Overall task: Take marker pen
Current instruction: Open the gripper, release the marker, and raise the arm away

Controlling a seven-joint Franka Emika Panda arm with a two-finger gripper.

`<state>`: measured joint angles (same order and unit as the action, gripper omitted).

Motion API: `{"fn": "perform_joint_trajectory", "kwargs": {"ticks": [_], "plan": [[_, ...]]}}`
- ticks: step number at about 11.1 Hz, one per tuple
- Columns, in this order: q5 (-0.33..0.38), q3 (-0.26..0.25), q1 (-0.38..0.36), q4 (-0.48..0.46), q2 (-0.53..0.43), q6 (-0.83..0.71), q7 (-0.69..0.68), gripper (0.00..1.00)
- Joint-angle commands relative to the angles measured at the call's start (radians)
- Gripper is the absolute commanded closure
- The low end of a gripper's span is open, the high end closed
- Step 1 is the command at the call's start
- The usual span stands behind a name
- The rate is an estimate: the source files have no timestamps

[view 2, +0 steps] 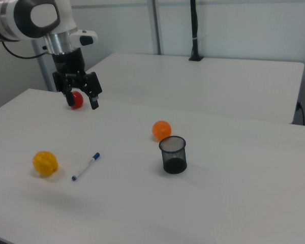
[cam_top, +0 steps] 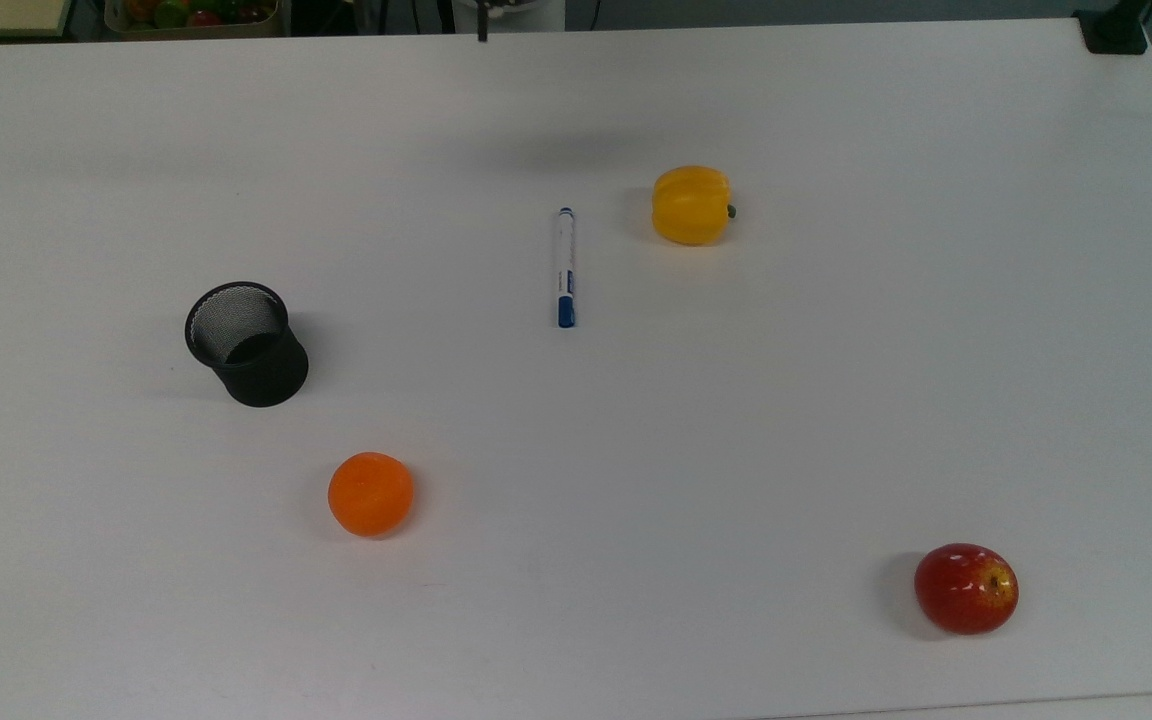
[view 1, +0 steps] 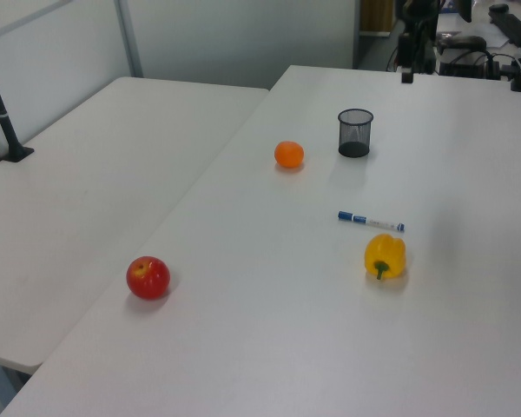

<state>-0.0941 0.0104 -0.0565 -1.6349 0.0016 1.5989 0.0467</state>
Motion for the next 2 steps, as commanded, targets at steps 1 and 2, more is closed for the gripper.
{"fn": "perform_joint_trajectory", "kwargs": {"ticks": [1, 2], "plan": [[0.014, -0.018, -0.008, -0.028, -0.038, -0.022, -0.039, 0.00], [0.014, -0.017, -0.008, -0.026, -0.038, -0.022, -0.035, 0.00]]}}
